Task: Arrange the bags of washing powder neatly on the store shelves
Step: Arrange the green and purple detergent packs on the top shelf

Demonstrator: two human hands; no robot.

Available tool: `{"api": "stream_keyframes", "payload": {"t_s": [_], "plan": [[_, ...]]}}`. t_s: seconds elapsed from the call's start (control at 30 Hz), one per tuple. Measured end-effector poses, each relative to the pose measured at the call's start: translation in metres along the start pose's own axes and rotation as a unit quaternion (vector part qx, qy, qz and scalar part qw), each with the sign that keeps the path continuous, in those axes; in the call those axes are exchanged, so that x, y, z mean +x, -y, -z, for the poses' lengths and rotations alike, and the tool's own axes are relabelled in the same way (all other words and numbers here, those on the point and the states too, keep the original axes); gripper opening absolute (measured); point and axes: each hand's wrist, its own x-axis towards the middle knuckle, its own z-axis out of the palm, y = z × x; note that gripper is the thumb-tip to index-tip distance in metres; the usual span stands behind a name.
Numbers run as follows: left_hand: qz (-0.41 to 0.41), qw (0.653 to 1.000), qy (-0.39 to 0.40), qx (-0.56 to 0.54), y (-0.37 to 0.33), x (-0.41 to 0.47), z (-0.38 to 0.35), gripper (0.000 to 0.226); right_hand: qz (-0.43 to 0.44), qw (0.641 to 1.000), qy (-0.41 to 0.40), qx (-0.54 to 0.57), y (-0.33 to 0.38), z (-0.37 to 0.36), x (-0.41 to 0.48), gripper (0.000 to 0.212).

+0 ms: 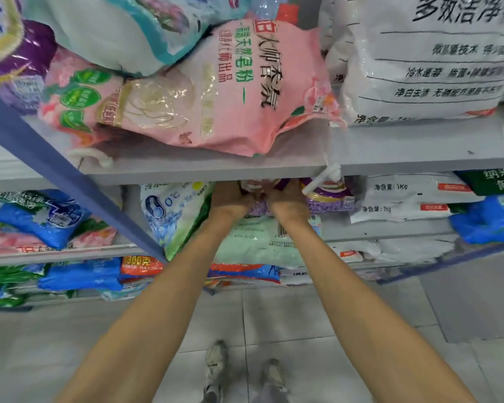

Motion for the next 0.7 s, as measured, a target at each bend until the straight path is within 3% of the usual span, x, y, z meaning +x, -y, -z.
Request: {"api": "stream_keyframes", "payload": {"t_s": [0.17,0.3,0.37,0.7], "plan": [[0.05,0.964,0.02,-0.259,0.002,-0.026,0.022,0.056,-0.06,0.956,0.074,0.279,-0.012,0.02,0.004,0.042],[0.144,0.928,0.08,-0.334,-0.006,-0.06,0.037,0.043,-0.077,0.911,0.178,0.364,-0.031,0.048,-0.023,0.069],[0.148,0.914,0.119,-0.358,-0.01,-0.081,0.042,0.038,-0.067,0.893,0.212,0.392,-0.039,0.06,-0.045,0.08],[0.118,0.874,0.03,-0.471,-0.01,-0.22,0.065,0.027,-0.028,0.861,0.293,0.416,-0.045,0.095,-0.149,0.037]]}}
